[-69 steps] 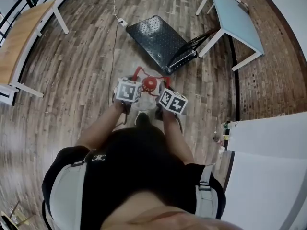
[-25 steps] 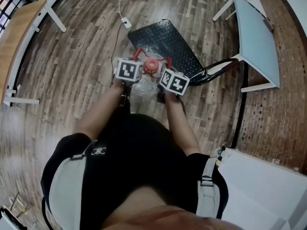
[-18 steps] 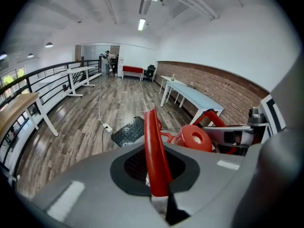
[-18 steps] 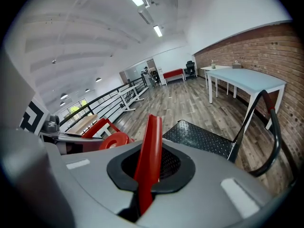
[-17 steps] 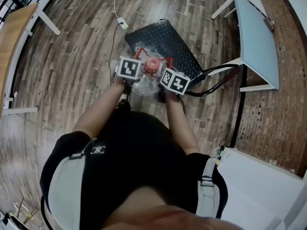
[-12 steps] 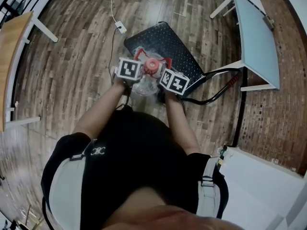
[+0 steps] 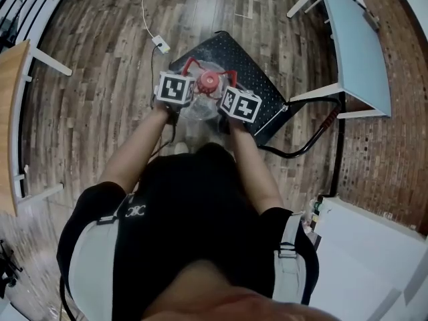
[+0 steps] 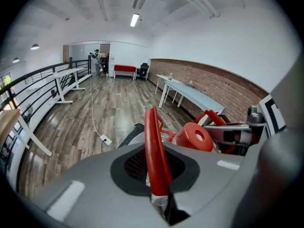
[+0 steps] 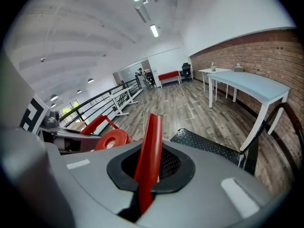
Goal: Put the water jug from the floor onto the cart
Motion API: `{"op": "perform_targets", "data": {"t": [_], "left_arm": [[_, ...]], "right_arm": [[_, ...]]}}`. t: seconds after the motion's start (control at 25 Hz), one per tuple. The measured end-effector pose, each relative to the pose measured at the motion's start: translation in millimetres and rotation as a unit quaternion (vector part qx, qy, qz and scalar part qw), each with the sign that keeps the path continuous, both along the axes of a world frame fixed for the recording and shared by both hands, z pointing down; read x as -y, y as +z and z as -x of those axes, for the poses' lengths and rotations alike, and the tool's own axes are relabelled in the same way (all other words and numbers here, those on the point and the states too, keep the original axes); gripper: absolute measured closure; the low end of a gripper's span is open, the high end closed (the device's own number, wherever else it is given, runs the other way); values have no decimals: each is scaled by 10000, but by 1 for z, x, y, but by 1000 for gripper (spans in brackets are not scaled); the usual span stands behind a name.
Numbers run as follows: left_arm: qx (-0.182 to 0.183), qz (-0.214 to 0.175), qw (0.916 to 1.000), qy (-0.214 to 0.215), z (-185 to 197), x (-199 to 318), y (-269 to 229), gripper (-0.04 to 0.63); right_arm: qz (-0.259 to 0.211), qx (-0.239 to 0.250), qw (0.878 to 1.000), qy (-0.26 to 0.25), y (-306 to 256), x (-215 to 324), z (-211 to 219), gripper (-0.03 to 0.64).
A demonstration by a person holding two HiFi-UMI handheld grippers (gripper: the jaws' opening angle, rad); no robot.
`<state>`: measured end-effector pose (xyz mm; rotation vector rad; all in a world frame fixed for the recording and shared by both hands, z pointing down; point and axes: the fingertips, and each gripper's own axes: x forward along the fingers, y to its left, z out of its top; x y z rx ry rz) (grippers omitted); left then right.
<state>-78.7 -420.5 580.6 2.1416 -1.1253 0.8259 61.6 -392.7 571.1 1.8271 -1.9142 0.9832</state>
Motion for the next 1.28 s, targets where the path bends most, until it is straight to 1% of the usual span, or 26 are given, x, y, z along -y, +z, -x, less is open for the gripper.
{"op": "perform_targets", "data": {"t": [0.2,0.32,0.56,0.72,0.88,1.04,1.28], "left_arm": [[89,-1,9998,158,-13,33,17,578],[173,40,9995,257,-24,55,33,578],[244,393,9978,464,-51,90,78,574],[306,719,9956,518,-68,96,108,567],[433,615,9944,746,-96,121,127,552],[557,833,9909,894,-104,124,166,549],[661,1213,9853,1003,-120,133,219,546]], "right_arm": [[53,-31,10000,72,15,30,-11,595],[169,-15,9998,117,30,48,-22,595],[533,69,9983,207,68,83,-48,594],[766,127,9969,129,98,94,-68,594],[881,109,9960,78,131,118,-93,595],[1263,124,9917,185,171,116,-100,597],[1547,113,9875,283,218,131,-115,597]]}}
